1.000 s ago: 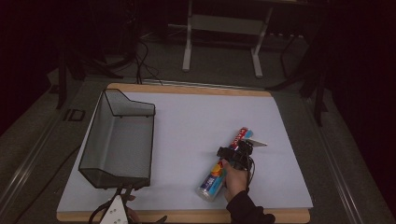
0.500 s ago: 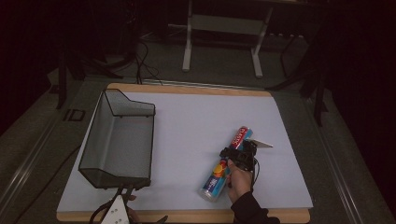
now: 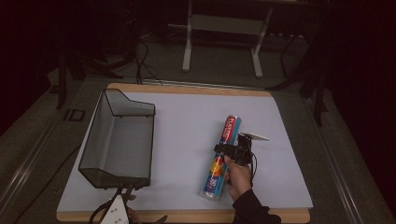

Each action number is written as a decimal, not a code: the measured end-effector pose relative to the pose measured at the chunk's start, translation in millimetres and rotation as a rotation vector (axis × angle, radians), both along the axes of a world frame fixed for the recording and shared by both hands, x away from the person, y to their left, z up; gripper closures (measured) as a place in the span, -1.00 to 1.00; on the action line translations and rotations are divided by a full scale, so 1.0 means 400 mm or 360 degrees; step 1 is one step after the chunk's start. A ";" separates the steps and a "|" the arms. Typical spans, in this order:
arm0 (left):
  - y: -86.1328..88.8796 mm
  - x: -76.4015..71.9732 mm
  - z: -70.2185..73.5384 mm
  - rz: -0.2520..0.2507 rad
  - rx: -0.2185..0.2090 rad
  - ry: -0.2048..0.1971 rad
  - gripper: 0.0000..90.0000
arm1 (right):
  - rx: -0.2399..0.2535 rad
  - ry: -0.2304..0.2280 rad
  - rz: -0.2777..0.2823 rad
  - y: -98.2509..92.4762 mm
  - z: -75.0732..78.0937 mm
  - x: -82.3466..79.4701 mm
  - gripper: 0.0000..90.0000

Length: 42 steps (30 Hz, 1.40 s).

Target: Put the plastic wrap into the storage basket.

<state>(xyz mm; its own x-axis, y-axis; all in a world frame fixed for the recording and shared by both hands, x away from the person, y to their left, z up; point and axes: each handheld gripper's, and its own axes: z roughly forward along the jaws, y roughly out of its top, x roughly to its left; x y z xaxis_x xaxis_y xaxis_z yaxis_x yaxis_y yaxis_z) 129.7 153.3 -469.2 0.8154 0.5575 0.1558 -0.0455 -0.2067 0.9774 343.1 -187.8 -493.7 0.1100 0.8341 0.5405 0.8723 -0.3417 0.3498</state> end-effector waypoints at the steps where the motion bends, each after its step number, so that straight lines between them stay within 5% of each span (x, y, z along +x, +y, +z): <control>1: 0.000 0.000 0.000 0.0000 0.0000 0.0000 -0.94 | 0.0000 0.0000 0.0000 0.000 0.000 0.000 -0.32; 13: -0.002 -0.002 0.000 -0.0002 0.0007 -0.0012 -0.94 | -0.0066 -0.0229 0.0145 0.032 0.082 0.016 -0.30; 27: -0.001 -0.002 0.000 -0.0005 0.0007 -0.0010 -0.94 | -0.0100 -0.0521 0.0176 0.041 0.207 0.039 -0.30; 42: 0.000 -0.003 0.001 0.0003 -0.0003 -0.0010 -0.94 | -0.0101 -0.0688 0.0314 0.130 0.281 0.056 -0.29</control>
<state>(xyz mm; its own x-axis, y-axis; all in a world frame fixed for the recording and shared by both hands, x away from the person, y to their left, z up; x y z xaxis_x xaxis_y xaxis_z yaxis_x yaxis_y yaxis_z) 128.4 153.3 -469.0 0.8134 0.5592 0.1599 -0.0512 -0.2050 0.9774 365.4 -135.9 -381.4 -0.2772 0.8493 0.4493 0.6882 -0.1508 0.7097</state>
